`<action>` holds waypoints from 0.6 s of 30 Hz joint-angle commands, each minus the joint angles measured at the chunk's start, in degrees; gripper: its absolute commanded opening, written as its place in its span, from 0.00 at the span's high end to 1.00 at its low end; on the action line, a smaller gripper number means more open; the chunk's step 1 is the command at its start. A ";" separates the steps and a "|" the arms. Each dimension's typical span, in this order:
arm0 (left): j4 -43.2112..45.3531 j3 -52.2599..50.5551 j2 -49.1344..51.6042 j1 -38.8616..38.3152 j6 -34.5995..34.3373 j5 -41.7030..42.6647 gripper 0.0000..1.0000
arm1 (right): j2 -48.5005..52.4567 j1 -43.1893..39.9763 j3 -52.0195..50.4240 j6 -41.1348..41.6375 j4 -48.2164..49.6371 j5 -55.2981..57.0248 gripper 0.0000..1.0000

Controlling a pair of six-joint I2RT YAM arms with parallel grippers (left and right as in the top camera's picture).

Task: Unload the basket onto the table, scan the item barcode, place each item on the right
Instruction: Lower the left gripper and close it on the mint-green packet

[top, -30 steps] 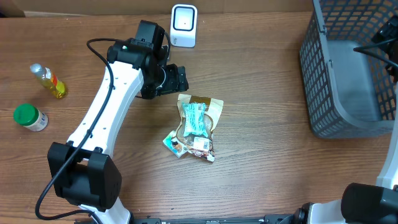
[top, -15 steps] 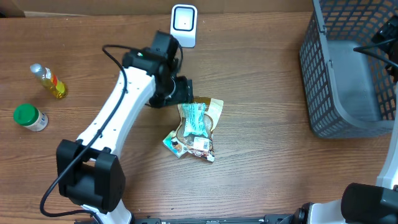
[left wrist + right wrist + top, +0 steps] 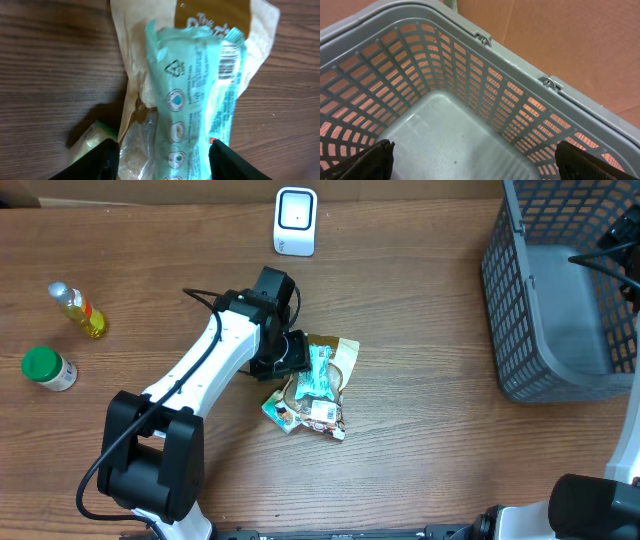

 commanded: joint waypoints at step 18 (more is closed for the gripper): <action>4.00 -3.41 0.55 -0.52 -1.77 4.57 0.46 | -0.07 0.00 0.31 -0.22 0.28 0.81 0.00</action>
